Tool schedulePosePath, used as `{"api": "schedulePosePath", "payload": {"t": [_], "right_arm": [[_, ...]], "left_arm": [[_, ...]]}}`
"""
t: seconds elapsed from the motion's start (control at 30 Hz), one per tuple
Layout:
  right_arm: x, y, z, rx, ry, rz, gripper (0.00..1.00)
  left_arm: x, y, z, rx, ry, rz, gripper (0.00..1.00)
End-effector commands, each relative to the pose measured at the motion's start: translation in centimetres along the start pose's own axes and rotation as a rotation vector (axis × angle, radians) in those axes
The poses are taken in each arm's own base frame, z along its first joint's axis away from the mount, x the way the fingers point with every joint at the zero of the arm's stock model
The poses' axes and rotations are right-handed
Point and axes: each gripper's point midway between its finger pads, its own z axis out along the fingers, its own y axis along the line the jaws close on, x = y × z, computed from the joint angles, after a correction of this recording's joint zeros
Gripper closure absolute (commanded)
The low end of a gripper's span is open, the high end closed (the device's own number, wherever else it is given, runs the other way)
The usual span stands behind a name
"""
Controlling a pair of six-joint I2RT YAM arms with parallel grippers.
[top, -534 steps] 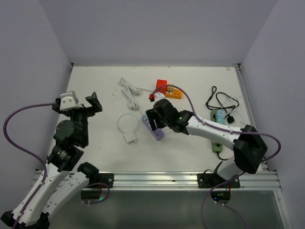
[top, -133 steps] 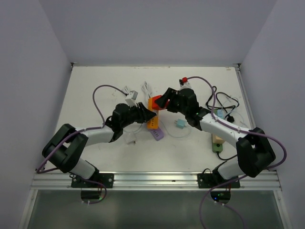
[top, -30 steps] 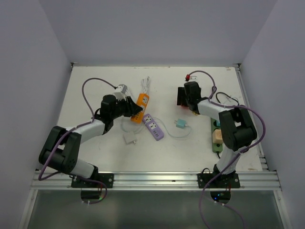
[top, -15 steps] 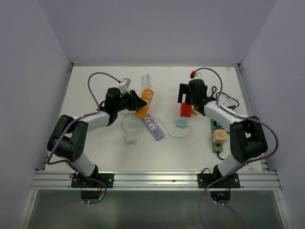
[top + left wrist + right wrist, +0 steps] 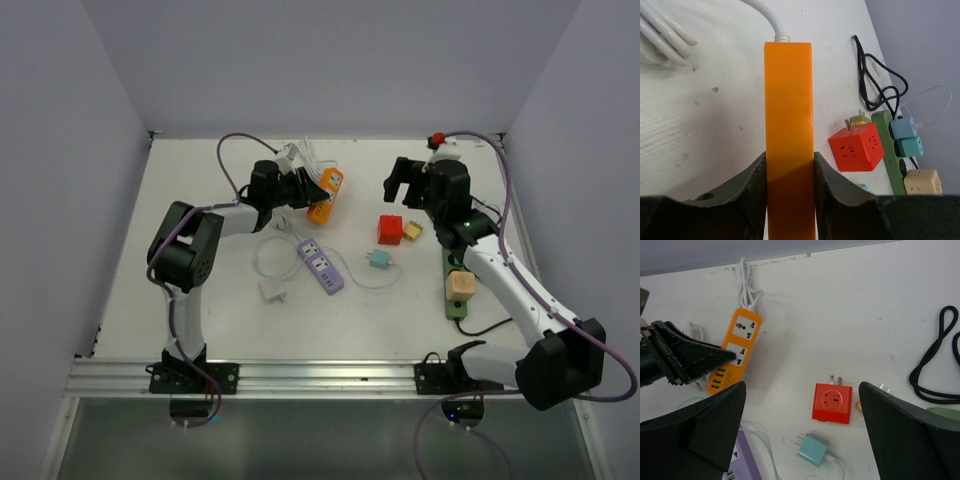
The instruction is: Pull the plug off the socket
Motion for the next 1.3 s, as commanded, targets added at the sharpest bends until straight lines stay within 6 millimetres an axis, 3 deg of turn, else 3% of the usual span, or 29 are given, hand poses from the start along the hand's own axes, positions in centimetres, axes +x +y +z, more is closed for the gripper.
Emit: {"api": "schedulePosePath", "payload": {"t": [0.0, 0.27, 0.4, 0.63, 0.8, 0.9, 1.13, 1.27], "right_arm": [[2.9, -1.6, -1.1, 0.033, 0.050, 0.014, 0.01], [3.6, -2.7, -3.2, 0.046, 0.007, 0.038, 0.01], [5.2, -3.4, -3.2, 0.066, 0.031, 0.036, 0.01], [6.6, -3.4, -3.2, 0.049, 0.047, 0.052, 0.01], [7.0, -3.5, -3.1, 0.046, 0.055, 0.050, 0.01], [7.0, -3.4, -3.1, 0.043, 0.056, 0.046, 0.01], [6.4, -3.8, -3.8, 0.058, 0.041, 0.025, 0.01], [6.0, -4.5, -4.2, 0.099, 0.045, 0.009, 0.01]], "left_arm": [[-1.7, -1.5, 1.9, 0.087, -0.031, 0.005, 0.99], [0.5, 1.0, 3.9, 0.038, 0.039, 0.006, 0.78], [1.2, 1.8, 4.1, 0.016, 0.067, 0.015, 0.59], [2.7, 3.3, 3.9, -0.040, 0.123, 0.023, 0.43], [2.4, 4.0, 3.6, -0.094, 0.129, 0.047, 0.31], [2.0, 4.0, 3.5, -0.109, 0.126, 0.066, 0.18], [0.0, 2.3, 2.8, -0.099, 0.092, 0.125, 0.00], [-1.8, 0.9, 3.0, -0.140, 0.083, 0.237, 0.00]]}}
